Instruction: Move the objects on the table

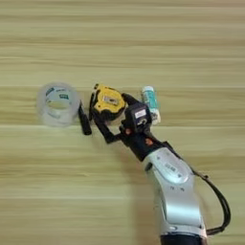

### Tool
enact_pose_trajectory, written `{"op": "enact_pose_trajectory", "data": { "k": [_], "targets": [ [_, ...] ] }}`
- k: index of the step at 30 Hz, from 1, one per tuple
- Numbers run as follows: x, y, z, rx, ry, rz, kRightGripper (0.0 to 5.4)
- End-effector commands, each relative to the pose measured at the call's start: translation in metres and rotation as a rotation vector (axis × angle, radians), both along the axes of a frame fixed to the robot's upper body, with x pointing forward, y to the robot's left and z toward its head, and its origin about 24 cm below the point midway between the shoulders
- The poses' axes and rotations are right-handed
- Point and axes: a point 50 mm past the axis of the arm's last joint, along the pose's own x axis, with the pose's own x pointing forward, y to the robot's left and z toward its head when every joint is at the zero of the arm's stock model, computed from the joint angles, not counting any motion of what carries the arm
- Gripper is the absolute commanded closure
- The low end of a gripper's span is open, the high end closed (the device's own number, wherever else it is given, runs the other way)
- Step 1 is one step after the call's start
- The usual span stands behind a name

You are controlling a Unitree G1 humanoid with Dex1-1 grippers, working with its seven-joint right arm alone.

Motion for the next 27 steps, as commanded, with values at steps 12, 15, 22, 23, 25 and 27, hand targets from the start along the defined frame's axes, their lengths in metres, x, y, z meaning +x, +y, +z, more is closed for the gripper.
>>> {"op": "enact_pose_trajectory", "data": {
  "k": [12,15,22,23,25,27],
  "targets": [
    [-0.012,0.040,0.013,-0.003,-0.018,0.258,0.87],
    [-0.011,0.045,0.009,-0.005,-0.003,0.276,0.87],
    [-0.013,0.062,-0.003,0.010,0.046,0.338,0.87],
    [-0.013,0.064,-0.006,0.011,0.057,0.346,0.87],
    [-0.013,0.068,-0.011,0.008,0.076,0.356,0.87],
    [-0.015,0.071,-0.014,0.003,0.084,0.365,0.87]
  ]
}}
